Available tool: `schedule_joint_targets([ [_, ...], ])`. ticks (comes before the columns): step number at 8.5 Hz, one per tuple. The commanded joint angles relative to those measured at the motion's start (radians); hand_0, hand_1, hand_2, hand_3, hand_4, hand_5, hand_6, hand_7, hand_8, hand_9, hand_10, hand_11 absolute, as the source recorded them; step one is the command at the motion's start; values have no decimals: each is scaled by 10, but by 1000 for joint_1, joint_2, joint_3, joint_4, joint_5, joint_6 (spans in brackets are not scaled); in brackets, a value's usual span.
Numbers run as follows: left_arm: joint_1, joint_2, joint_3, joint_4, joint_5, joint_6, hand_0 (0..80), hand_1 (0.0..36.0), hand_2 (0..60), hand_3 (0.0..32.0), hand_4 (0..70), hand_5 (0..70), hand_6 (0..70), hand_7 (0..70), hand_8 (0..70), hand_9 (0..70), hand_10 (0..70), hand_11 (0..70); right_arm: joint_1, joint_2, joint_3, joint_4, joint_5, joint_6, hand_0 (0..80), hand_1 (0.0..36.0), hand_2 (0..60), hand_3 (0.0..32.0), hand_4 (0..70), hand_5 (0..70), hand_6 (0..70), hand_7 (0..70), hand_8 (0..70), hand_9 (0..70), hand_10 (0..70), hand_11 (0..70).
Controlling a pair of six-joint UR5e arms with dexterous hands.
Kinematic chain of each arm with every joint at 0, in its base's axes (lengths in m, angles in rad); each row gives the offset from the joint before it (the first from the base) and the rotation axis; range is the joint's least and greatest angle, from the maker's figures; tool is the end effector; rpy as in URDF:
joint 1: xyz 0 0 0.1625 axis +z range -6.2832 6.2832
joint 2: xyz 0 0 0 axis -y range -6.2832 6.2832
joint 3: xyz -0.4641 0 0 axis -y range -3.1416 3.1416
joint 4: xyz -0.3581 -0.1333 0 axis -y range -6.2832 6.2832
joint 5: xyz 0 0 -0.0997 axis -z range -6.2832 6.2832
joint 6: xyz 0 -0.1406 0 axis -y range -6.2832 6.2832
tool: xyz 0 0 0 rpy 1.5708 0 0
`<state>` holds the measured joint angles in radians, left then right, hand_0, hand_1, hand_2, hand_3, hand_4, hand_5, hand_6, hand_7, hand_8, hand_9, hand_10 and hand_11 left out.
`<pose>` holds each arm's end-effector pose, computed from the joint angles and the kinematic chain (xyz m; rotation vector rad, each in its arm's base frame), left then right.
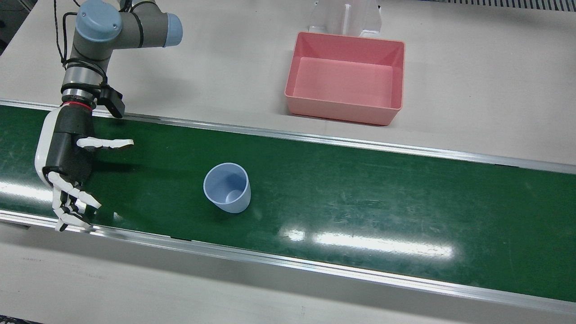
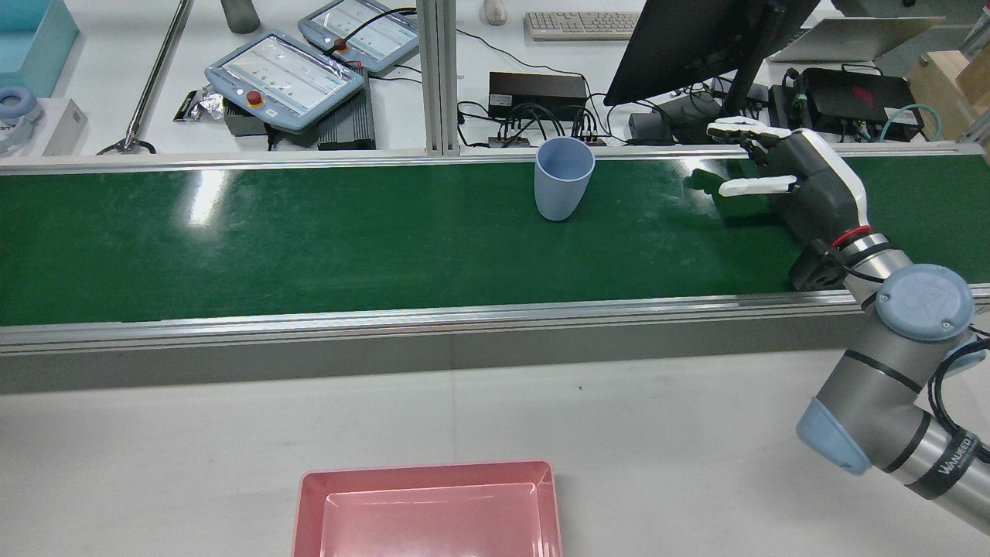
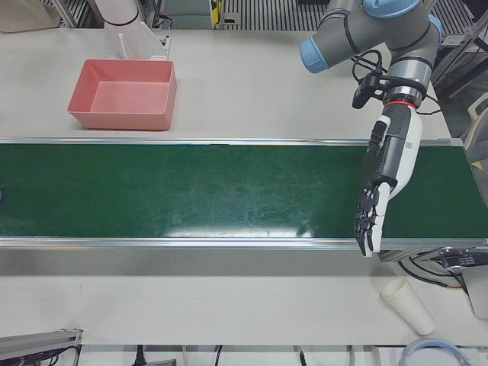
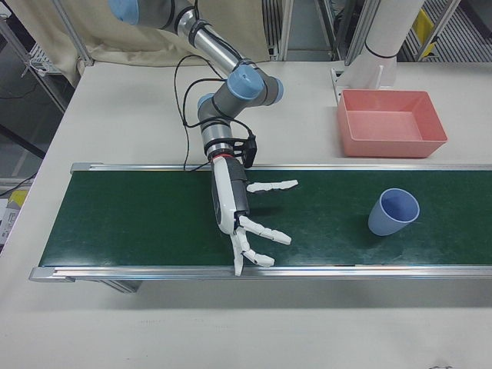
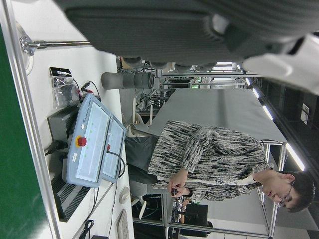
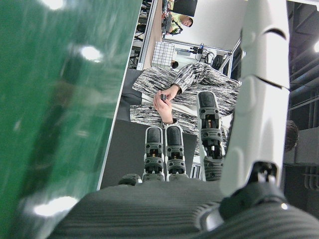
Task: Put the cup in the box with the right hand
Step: 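Hold the open right hand still as the blue cup rides toward it, then close the right hand around the blue cup on the belt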
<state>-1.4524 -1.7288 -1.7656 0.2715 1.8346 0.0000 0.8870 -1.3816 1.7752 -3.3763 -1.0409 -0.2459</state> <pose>-0.0307 -0.5600 0.5854 -0.3825 2.0913 -1.9253 -0.1913 -0.5582 0.5602 0.0186 -2.2250 1.9157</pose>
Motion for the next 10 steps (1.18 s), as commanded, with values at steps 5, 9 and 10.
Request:
schedule_joint_targets([
  [5, 0, 0, 0, 0, 0, 0, 0, 0, 0, 0, 0, 0, 0, 0, 0, 0, 0, 0, -28, 6, 9, -12, -1, -16, 586, 181, 49, 0, 260, 70, 85, 348, 150, 246, 0, 0],
  [9, 0, 0, 0, 0, 0, 0, 0, 0, 0, 0, 0, 0, 0, 0, 0, 0, 0, 0, -8, 4, 114, -257, 12, -19, 581, 206, 112, 0, 290, 80, 115, 476, 196, 326, 5, 20],
  [10, 0, 0, 0, 0, 0, 0, 0, 0, 0, 0, 0, 0, 0, 0, 0, 0, 0, 0, 3, 1, 121, -267, 13, -19, 617, 344, 600, 0, 463, 138, 225, 700, 331, 530, 142, 234],
])
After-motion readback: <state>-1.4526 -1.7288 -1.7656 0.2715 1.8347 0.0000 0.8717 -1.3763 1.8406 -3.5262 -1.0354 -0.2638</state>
